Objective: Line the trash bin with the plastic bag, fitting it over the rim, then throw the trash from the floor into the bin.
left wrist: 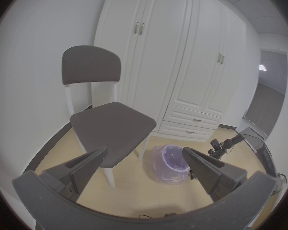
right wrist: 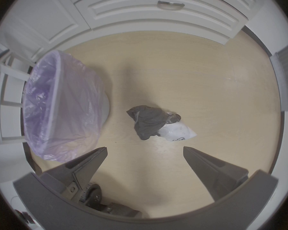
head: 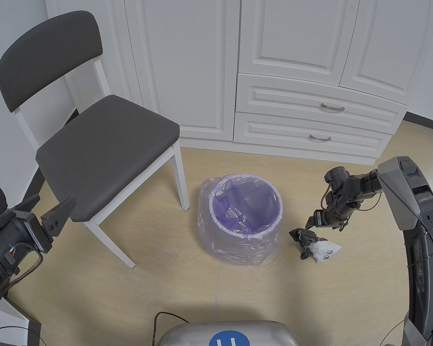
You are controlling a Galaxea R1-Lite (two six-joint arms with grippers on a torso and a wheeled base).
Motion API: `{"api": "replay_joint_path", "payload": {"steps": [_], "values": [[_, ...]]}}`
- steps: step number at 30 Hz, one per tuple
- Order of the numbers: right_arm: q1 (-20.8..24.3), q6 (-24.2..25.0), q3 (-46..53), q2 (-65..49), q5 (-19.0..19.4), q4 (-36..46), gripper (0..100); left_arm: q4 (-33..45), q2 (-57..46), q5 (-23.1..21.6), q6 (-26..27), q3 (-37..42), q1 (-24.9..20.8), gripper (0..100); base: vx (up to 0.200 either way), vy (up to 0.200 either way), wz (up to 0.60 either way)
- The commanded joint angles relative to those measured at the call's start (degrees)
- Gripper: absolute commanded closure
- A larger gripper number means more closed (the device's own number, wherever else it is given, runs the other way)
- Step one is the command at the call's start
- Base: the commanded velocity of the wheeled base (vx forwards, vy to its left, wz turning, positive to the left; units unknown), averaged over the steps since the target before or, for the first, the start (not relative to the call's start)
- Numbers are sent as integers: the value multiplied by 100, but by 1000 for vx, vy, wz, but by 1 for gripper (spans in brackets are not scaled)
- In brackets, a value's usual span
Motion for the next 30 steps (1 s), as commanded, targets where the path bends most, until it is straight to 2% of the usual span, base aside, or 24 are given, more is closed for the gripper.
{"api": "replay_joint_path", "payload": {"steps": [1, 6, 11, 14, 16, 20, 30], "values": [[-286, -715, -1192, 1366, -331, 685, 0, -13, 534, -176, -194, 38, 979, 0, 0, 0, 0], [-278, -953, -1192, 1832, -305, -291, 0, 13, 587, -158, -194, 56, 1084, 0, 0, 0, 0], [-251, -909, -1192, 1876, -226, -335, 0, 4, 534, -150, -186, 117, 1075, 0, 0, 0, 0], [-225, -733, -1192, 1920, -59, -396, 0, -40, 534, -150, -177, 170, 1075, 0, 0, 0, 0], [-216, -496, -1192, 1955, 187, -528, 0, -48, 517, -150, -186, 179, 1075, 0, 0, 0, 0], [-190, -91, -1192, 2034, 301, -853, 0, -66, 490, -141, -150, 232, 1075, 0, 0, 0, 0], [-163, -65, -1192, 2078, 310, -1064, 0, -84, 464, -141, -124, 240, 1040, 0, 0, 0, 0]]}}
